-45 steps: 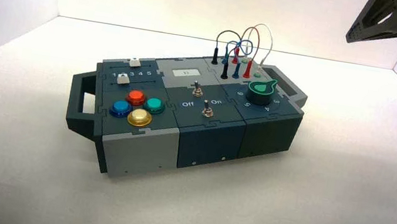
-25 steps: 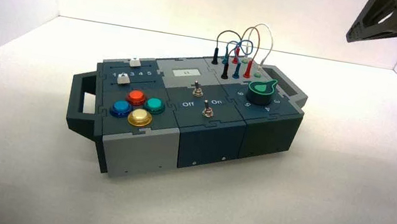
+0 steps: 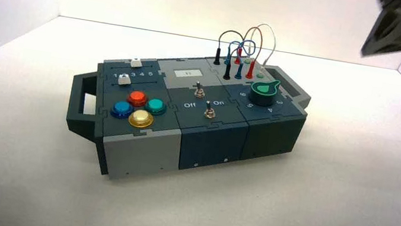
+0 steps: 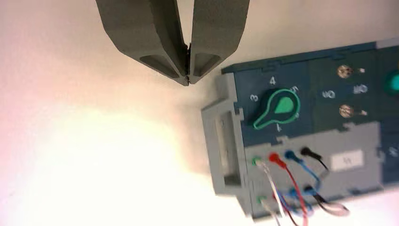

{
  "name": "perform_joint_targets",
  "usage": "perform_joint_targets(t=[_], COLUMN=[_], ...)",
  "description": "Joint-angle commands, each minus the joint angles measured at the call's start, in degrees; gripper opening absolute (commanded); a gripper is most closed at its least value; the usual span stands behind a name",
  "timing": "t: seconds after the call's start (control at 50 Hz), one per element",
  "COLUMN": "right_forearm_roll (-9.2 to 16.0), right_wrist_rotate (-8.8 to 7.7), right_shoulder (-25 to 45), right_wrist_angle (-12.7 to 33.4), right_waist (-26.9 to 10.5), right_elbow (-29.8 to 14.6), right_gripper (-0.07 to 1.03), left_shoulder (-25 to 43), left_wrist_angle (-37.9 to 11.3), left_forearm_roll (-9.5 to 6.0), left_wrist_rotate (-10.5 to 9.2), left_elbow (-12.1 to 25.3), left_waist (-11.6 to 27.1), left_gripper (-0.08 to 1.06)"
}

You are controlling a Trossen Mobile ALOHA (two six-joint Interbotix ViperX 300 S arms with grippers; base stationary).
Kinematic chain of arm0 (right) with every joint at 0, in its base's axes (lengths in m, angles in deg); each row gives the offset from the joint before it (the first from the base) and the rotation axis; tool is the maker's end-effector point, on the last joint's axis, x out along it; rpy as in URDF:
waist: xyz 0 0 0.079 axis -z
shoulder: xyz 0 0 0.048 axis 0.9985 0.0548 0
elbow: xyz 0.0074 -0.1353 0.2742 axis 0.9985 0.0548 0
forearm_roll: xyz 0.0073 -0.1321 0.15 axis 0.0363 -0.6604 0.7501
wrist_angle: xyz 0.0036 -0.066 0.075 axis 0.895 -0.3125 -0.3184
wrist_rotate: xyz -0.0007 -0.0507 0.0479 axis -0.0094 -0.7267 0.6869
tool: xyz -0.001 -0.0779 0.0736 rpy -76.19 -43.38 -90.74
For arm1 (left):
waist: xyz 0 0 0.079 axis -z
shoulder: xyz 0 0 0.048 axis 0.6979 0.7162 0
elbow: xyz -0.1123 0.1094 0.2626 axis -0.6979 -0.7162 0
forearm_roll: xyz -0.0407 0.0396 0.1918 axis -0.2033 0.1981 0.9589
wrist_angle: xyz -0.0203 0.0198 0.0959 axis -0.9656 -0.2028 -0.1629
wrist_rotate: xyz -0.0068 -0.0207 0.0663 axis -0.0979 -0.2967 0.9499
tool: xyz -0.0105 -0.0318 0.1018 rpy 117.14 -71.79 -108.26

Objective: Flip the top switch on with the left gripper.

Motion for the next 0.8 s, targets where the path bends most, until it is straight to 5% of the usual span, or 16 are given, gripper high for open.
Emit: perform_joint_targets(t=[0.02,0.44,0.8], right_forearm_roll=[0.3,0.3,0.1], right_wrist_rotate=[0.18,0.09,0.00], right_shoulder=[5.9,30.8,43.1], right_wrist_angle=[-0.3,-1.1,-1.8], right_waist=[0.4,0.4,0.7], right_elbow=[-4.3,-18.4,-22.1], right_gripper=[-0.03,-0.03,-0.02], left_shoulder=[0.1,0.3,-4.7], left_wrist_angle=[0.4,-4.0,-10.0], left_forearm_roll=[-0.53,-1.41,-1.67], left_wrist_rotate=[0.26,-0.09,-0.18], left_elbow=[1.7,2.4,2.9], left_waist=[1.6,9.0,9.6], left_gripper=[-0.03,-0.03,-0.03])
